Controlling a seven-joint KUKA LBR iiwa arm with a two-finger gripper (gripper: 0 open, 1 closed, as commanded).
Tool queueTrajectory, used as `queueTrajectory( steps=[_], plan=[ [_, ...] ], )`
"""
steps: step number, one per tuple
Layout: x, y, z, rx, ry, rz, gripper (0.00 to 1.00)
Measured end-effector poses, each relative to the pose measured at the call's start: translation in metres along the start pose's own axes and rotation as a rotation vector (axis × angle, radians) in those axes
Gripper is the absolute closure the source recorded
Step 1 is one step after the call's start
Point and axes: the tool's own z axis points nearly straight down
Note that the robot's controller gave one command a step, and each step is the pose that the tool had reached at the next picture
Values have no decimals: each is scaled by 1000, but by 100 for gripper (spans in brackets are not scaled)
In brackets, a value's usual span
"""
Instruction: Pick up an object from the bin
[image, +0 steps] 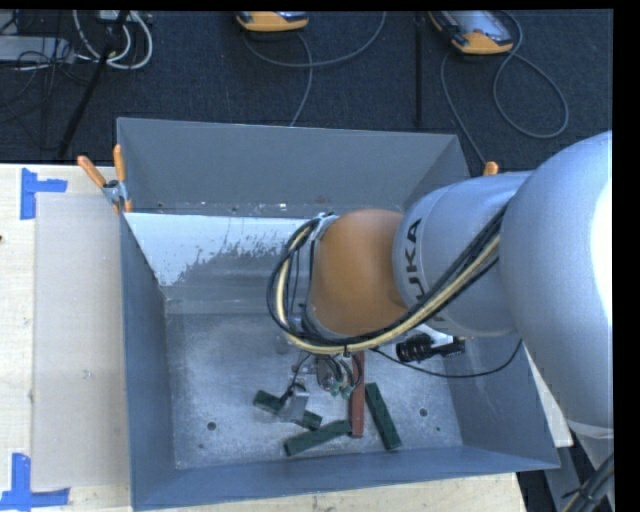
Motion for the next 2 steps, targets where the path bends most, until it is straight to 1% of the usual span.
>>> queueTrajectory(
  steps=[1, 2],
  plan=[
    [38, -16, 1, -1, -1, 286, 0],
    [34, -20, -12, -4, -6, 593, 0]
  ],
)
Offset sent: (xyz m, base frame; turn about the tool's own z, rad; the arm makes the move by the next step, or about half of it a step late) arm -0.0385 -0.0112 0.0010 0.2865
